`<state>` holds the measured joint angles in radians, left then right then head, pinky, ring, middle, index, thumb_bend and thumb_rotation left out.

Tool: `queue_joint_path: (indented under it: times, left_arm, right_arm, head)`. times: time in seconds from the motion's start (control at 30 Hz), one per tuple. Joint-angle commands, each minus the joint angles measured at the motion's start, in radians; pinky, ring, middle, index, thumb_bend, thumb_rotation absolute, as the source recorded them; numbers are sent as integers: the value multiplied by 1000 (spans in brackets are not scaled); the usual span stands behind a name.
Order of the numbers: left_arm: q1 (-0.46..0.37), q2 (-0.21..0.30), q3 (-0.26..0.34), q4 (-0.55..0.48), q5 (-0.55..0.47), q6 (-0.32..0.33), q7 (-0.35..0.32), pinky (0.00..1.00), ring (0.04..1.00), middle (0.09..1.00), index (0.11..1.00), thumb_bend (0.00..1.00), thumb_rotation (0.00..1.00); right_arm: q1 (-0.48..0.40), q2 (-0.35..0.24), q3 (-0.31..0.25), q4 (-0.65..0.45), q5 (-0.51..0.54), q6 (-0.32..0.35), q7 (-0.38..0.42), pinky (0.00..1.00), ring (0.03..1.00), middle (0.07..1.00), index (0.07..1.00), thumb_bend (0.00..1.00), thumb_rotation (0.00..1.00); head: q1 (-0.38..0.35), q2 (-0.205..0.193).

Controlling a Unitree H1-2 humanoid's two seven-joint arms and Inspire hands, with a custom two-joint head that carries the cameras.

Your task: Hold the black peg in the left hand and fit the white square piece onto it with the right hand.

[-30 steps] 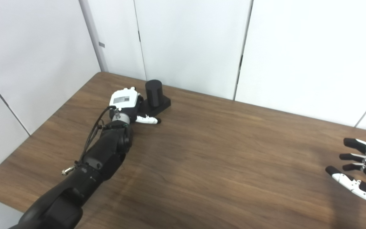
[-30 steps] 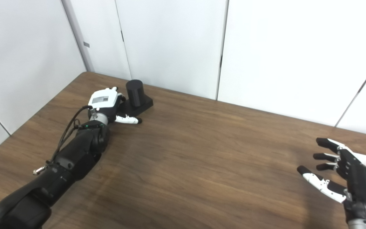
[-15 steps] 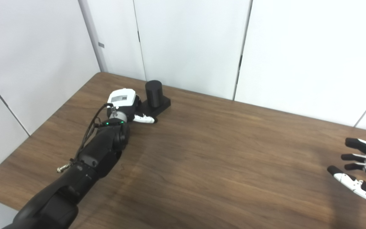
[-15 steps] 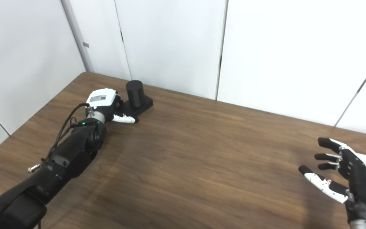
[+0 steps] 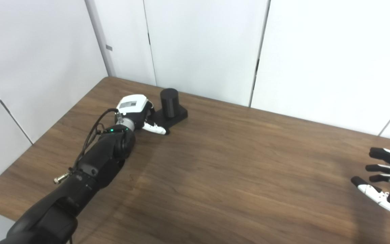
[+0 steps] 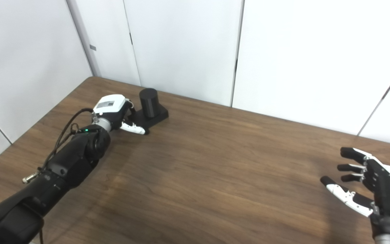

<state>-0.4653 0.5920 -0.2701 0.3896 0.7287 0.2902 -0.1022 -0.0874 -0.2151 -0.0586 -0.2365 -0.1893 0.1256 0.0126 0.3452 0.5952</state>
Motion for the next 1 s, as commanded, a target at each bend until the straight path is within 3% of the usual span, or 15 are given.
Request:
queue_joint_path:
  times: [0.0, 0.03, 0.1, 0.17, 0.47, 0.67, 0.77, 0.97]
  left_arm:
    - [3, 13, -17, -17, -17, -57, -26, 869, 937, 885, 558, 758, 240]
    - [5, 13, -15, -18, -26, -69, -26, 866, 931, 882, 552, 757, 218]
    - [7, 14, -16, -19, -43, -98, -31, 889, 934, 887, 506, 580, 111]
    - [9, 17, -23, -20, -55, -138, -30, 892, 936, 887, 494, 530, 78]
    - [9, 15, -70, -18, -91, -335, -50, 898, 920, 860, 486, 524, 65]
    - [3, 7, -125, -37, -93, -435, -99, 944, 926, 862, 485, 524, 65]
    - [-2, 2, -155, -45, -101, -499, -118, 912, 913, 855, 486, 523, 69]
    - [-17, -22, -214, -67, -113, -604, -169, 892, 897, 853, 486, 523, 70]
  right_arm:
    - [-24, -10, -7, -21, -9, -39, -11, 512, 619, 733, 702, 470, 0]
    - [-24, -9, -6, -24, -10, -32, -11, 512, 618, 732, 702, 468, 0]
    - [-24, -6, -6, -30, -9, -20, -9, 519, 621, 734, 704, 463, 0]
    - [-24, -5, -6, -31, -10, -18, -9, 515, 624, 738, 705, 460, 0]
    - [-27, -6, -2, -22, -30, -28, -11, 521, 606, 729, 700, 474, 0]
    - [-27, 0, -4, -8, -21, -35, -11, 530, 619, 735, 699, 470, 0]
    - [-28, 0, -4, 7, -21, -45, -13, 543, 634, 756, 705, 471, 0]
    - [-35, -6, -7, 64, -6, -115, -17, 520, 627, 747, 711, 496, 0]
  head:
    - [-1, 1]
    - [-1, 1]
    - [-5, 2]
    - [-7, 3]
    - [-20, 7]
    - [-40, 11]
    - [-56, 14]
    - [-83, 20]
